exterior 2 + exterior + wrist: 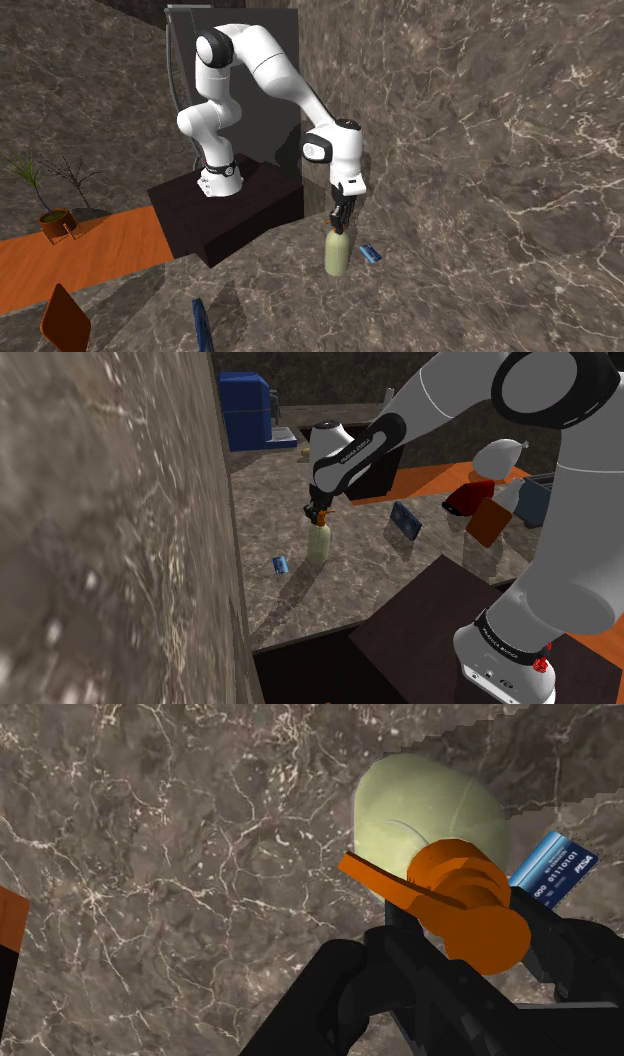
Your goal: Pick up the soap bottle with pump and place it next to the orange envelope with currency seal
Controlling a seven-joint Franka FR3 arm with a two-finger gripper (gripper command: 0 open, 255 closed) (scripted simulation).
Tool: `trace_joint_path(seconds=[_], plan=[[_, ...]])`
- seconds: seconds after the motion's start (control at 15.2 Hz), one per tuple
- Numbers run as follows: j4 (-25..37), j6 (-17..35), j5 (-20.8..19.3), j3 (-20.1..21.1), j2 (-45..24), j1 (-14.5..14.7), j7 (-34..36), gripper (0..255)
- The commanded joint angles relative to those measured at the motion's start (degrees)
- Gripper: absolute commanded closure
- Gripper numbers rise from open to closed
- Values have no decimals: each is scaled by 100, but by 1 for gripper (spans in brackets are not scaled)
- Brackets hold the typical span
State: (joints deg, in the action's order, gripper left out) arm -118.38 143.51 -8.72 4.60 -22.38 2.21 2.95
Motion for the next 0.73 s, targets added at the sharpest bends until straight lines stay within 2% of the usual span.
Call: trace_joint_path(seconds=[0.0,0.66], plan=[[-2,0,-1,-1,-1,0,0,255],[79,-562,123,60,486,-39,-112,255]])
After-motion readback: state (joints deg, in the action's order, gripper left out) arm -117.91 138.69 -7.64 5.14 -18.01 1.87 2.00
